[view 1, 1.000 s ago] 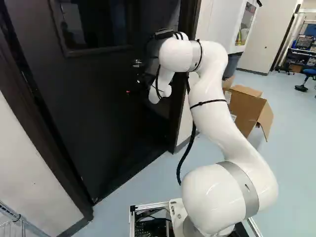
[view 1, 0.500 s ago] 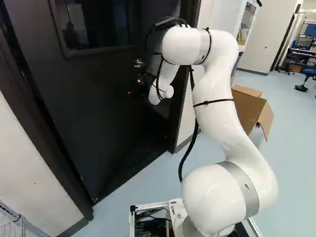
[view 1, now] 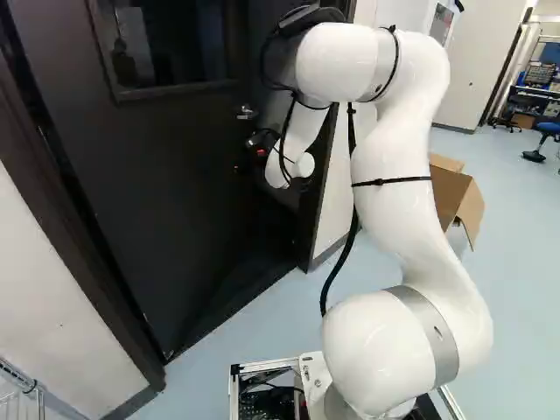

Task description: Open the door and move inside

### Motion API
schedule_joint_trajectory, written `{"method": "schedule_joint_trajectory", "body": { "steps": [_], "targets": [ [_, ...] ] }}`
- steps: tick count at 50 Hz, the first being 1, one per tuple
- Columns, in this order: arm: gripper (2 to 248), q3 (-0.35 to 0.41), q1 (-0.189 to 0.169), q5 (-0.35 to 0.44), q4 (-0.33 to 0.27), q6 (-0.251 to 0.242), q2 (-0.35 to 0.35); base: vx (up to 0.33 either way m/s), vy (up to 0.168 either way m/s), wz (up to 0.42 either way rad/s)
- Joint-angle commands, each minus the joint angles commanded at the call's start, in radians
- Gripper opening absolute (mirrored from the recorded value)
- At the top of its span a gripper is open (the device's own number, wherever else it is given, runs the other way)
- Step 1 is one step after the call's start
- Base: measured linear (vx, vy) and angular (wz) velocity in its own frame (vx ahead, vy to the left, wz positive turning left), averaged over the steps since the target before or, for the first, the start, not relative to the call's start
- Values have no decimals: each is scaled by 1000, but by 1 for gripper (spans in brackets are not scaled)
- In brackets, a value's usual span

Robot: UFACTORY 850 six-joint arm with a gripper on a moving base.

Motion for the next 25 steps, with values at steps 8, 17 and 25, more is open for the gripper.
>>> {"method": "schedule_joint_trajectory", "body": {
  "steps": [8, 17, 25],
  "targets": [
    [247, 50, -5, -20, 44, 0, 37, 0, 0, 0],
    [247, 105, -11, -43, 94, 0, 78, 0, 0, 0],
    [247, 153, -16, -63, 139, 0, 115, 0, 0, 0]
  ]
}}
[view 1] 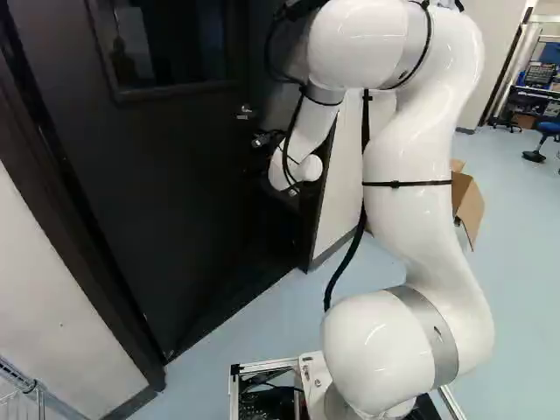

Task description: Open the door and move inside

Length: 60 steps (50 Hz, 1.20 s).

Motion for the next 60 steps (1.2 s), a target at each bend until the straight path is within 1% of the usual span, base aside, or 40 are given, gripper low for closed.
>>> {"method": "schedule_joint_trajectory", "body": {
  "steps": [24, 52, 60],
  "targets": [
    [247, 143, -25, -42, 143, 0, 112, 0, 0, 0],
    [247, 297, -60, -53, 314, 0, 240, 0, 0, 0],
    [247, 340, -68, -53, 338, 0, 277, 0, 0, 0]
  ]
}}
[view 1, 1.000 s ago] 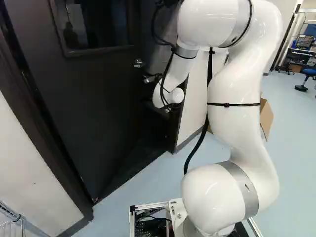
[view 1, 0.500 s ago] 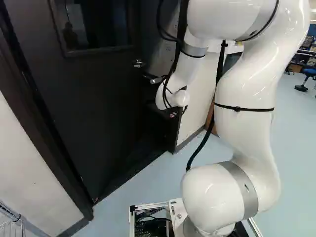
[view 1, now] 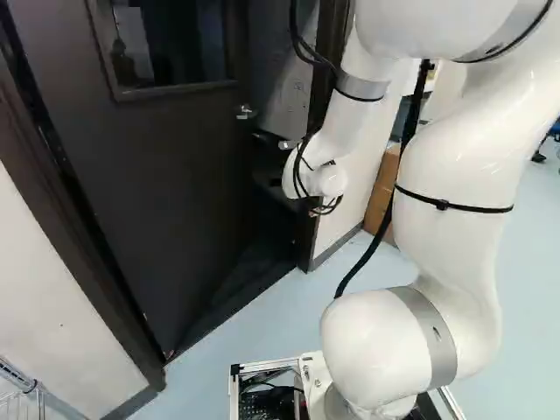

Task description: Open the door and move inside

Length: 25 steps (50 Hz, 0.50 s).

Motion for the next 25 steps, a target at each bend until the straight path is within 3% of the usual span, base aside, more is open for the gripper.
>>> {"method": "schedule_joint_trajectory", "body": {
  "steps": [25],
  "targets": [
    [247, 133, -22, 48, 5, 0, 121, 0, 0, 0]
  ]
}}
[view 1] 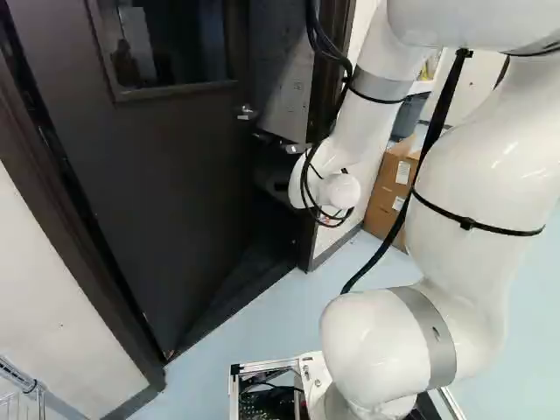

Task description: Open the door and move inside

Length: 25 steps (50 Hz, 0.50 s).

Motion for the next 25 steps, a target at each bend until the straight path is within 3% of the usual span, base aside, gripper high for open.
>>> {"method": "schedule_joint_trajectory", "body": {
  "steps": [25],
  "targets": [
    [247, 115, -21, 64, 0, 0, 112, 0, 0, 0]
  ]
}}
